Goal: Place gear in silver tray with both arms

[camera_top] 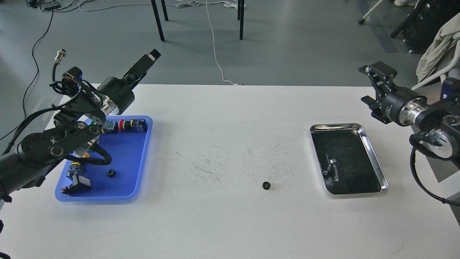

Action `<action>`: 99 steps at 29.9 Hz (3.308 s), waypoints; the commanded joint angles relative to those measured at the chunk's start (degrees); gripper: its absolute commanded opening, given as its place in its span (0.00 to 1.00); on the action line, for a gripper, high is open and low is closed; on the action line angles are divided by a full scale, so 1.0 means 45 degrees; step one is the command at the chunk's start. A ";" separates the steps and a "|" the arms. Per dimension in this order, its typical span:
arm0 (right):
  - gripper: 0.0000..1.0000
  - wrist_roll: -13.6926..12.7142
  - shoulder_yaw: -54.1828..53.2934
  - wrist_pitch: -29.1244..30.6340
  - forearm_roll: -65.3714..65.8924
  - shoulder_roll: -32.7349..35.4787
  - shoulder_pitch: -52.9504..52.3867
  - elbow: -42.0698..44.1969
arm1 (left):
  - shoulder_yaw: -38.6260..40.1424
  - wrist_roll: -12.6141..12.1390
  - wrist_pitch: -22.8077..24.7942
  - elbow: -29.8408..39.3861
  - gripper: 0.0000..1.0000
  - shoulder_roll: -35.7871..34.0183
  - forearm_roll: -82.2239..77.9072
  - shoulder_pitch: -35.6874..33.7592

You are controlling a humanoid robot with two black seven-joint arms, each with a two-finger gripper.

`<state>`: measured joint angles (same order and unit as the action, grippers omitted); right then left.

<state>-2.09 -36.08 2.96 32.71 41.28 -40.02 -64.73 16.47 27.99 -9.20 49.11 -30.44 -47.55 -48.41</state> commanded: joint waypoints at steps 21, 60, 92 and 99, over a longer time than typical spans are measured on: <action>0.96 0.0171 0.3659 0.1822 0.4877 0.0846 -0.2746 -0.1924 | 0.0188 0.0002 0.6926 -0.2924 0.98 -0.2121 0.2908 -0.0141; 0.93 0.4076 1.2233 0.2506 1.1130 -0.4252 -0.7686 -0.0596 | 0.0032 0.0002 0.8267 -0.3940 0.98 -0.2571 0.4689 0.0425; 0.74 0.6011 1.5029 0.3854 1.2498 -0.5676 -0.9484 -0.0713 | 0.0169 0.0002 0.8267 -0.3959 0.98 -0.2571 0.4747 0.0659; 0.74 0.6011 1.5516 0.4049 1.2673 -0.6106 -0.9641 -0.0401 | 0.0169 0.0002 0.8267 -0.3959 0.98 -0.2356 0.4806 0.0659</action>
<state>24.98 32.94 20.66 89.19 14.74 -83.26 -66.76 17.23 28.00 28.00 31.28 -41.54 -25.97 -45.38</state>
